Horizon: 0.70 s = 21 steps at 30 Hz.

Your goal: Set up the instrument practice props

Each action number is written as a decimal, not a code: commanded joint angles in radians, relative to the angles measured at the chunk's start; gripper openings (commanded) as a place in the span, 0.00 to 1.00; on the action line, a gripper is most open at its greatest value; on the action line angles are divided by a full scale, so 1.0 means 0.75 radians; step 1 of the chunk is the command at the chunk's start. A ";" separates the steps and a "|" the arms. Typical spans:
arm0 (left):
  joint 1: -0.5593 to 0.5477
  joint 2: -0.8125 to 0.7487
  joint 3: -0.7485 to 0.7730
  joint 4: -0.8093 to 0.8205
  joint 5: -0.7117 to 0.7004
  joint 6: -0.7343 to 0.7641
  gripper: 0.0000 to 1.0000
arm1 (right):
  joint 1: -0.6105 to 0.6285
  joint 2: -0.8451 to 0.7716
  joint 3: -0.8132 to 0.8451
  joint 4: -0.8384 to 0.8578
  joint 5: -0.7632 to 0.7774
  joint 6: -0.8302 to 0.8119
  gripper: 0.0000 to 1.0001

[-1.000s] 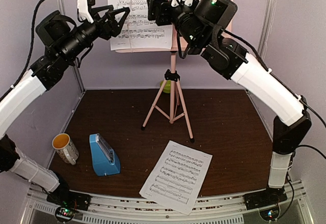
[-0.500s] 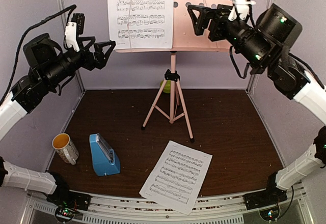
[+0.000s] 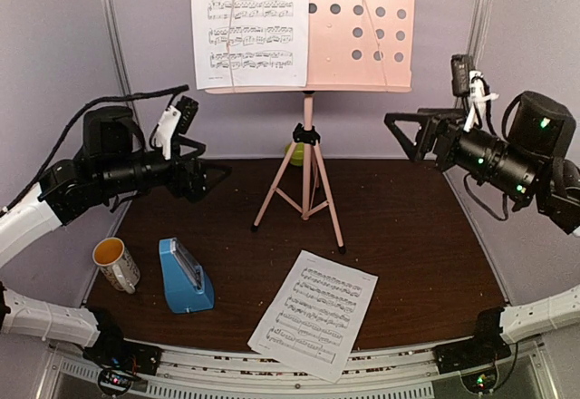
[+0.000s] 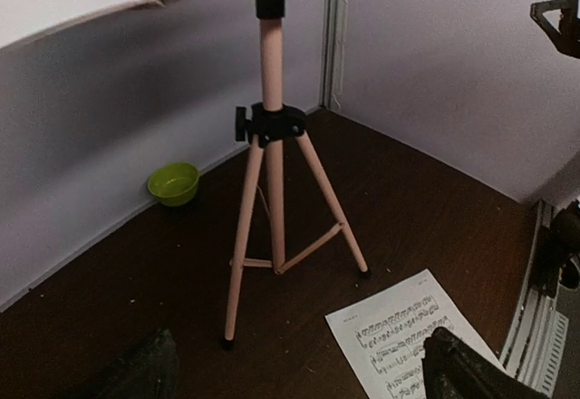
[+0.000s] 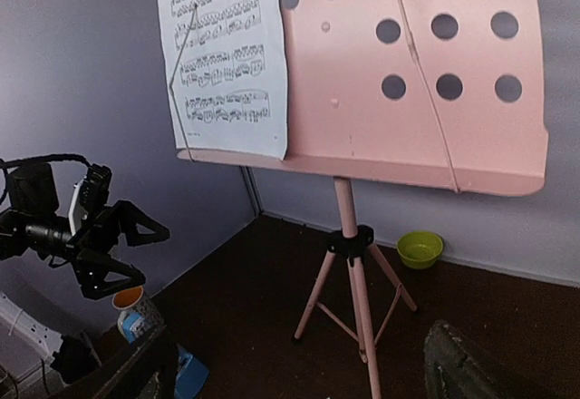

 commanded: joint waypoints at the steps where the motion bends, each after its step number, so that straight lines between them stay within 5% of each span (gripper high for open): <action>1: -0.149 0.077 -0.034 -0.125 0.076 0.104 0.95 | -0.003 -0.091 -0.202 -0.240 -0.064 0.308 0.94; 9: -0.310 0.299 -0.220 -0.014 0.086 -0.045 0.90 | -0.088 -0.087 -0.549 -0.347 -0.317 0.617 0.93; 21: -0.362 0.712 -0.148 -0.054 0.032 -0.140 0.82 | -0.402 0.006 -1.089 0.031 -0.725 0.937 0.85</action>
